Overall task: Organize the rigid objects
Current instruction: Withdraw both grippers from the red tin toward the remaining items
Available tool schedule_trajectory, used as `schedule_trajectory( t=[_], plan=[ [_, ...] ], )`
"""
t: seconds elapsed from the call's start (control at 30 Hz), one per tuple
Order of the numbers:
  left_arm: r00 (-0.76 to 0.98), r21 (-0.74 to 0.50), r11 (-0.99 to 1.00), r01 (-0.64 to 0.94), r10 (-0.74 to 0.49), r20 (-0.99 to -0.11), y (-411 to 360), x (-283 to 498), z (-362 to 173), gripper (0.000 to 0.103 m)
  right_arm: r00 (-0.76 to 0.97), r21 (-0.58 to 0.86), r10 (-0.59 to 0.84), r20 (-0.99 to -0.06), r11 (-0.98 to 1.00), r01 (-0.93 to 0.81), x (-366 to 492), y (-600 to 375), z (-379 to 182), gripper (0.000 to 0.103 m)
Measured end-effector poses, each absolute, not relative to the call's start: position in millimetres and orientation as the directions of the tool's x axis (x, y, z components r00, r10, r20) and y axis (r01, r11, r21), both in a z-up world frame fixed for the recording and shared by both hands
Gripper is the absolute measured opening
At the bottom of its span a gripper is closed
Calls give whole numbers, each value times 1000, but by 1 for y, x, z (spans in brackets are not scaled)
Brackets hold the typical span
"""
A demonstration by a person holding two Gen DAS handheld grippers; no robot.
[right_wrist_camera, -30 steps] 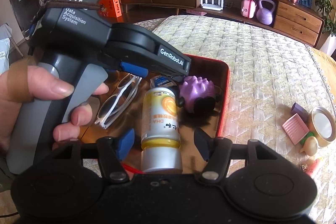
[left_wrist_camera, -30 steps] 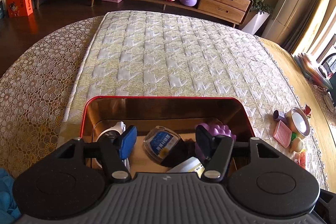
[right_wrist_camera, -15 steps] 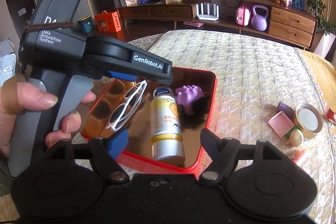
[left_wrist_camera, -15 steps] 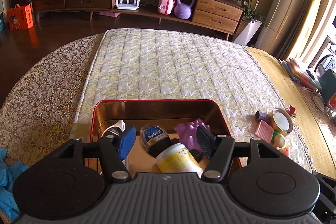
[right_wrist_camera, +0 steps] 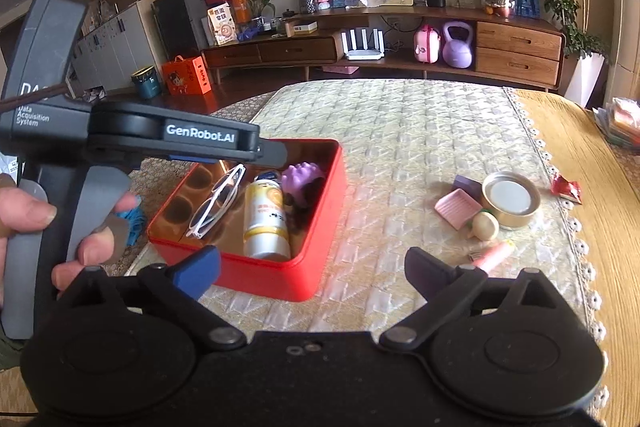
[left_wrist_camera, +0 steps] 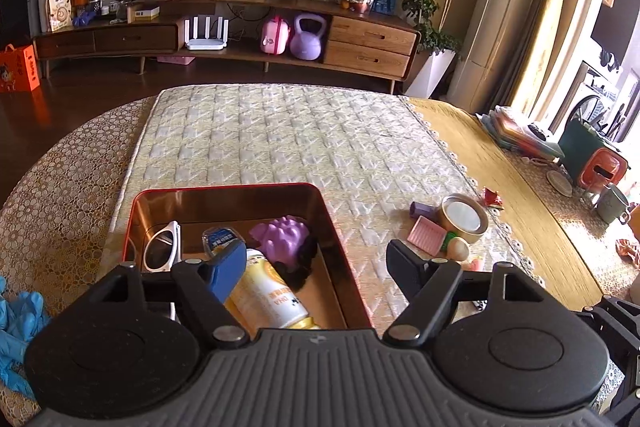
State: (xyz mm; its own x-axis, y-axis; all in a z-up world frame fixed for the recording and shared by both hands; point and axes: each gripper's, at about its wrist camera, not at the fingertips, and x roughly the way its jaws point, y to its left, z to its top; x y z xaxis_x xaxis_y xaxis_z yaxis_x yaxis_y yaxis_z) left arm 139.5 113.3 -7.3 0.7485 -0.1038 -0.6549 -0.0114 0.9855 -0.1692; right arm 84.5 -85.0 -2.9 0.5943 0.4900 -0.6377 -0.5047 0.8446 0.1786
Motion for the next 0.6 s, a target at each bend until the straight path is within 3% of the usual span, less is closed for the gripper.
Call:
schedule_trajectory(
  t=[0.6],
  plan=[
    [746,-188,977,105,-202,-634,37,121,-19,81,661,152,385,-644,911,-383,78,-192,-19,101]
  ],
)
